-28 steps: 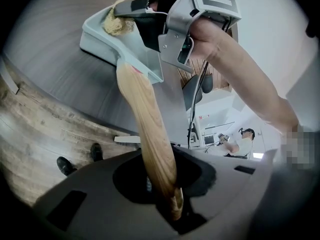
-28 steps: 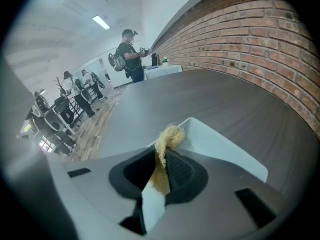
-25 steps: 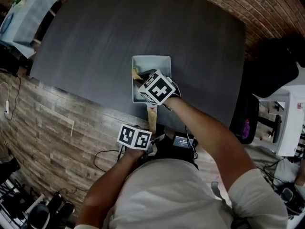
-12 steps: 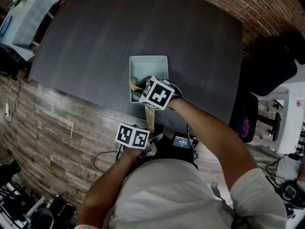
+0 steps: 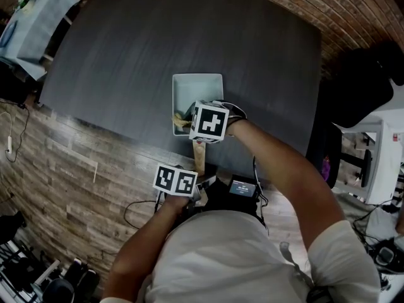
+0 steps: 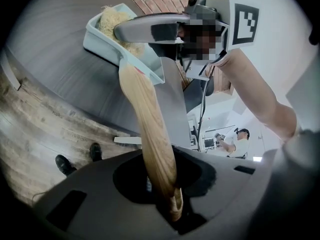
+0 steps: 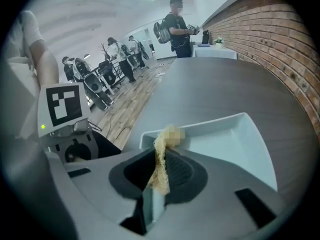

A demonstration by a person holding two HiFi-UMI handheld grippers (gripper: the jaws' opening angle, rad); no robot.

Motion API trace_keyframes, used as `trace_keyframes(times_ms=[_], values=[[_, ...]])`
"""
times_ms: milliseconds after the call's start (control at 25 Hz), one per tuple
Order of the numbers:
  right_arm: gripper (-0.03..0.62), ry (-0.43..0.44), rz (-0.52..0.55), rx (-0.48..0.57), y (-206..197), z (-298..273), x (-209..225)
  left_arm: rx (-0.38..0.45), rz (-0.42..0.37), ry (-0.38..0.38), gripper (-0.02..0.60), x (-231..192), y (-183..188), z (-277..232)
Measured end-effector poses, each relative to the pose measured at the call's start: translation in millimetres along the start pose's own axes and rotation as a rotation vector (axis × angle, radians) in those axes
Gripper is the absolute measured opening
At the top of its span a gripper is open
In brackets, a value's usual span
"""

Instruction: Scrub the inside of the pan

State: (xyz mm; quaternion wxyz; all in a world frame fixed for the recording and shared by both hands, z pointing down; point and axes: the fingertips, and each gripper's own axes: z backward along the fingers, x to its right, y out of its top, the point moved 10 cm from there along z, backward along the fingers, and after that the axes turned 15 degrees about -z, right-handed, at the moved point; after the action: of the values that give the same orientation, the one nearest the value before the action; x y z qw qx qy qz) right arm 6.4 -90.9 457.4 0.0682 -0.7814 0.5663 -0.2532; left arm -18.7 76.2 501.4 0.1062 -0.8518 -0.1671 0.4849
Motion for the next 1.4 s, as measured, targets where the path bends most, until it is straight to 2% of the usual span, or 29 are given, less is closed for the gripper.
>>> trace_keyframes(times_ms=[480,720,840,1080,1400], values=[[0.057,0.029,0.101,-0.054,0.6,11.8,-6.8,0.017,0.013,0.002,0.083,-0.5,-0.8,1.4],[0.057,0.01,0.102,-0.032,2.8,19.2,-6.2,0.025,0.016,0.001,0.083,-1.3,-2.1,1.6],[0.057,-0.096,0.106,0.011,7.8,29.2,4.2,0.028,0.021,0.002,0.081,-1.7,-2.1,2.0],[0.057,-0.448,0.202,0.039,17.7,40.6,31.0,0.032,0.025,0.001,0.081,-1.4,-1.7,1.3],[0.057,-0.686,0.396,0.004,36.3,33.6,40.5,0.032,0.028,-0.003,0.081,-0.6,-1.7,1.5]])
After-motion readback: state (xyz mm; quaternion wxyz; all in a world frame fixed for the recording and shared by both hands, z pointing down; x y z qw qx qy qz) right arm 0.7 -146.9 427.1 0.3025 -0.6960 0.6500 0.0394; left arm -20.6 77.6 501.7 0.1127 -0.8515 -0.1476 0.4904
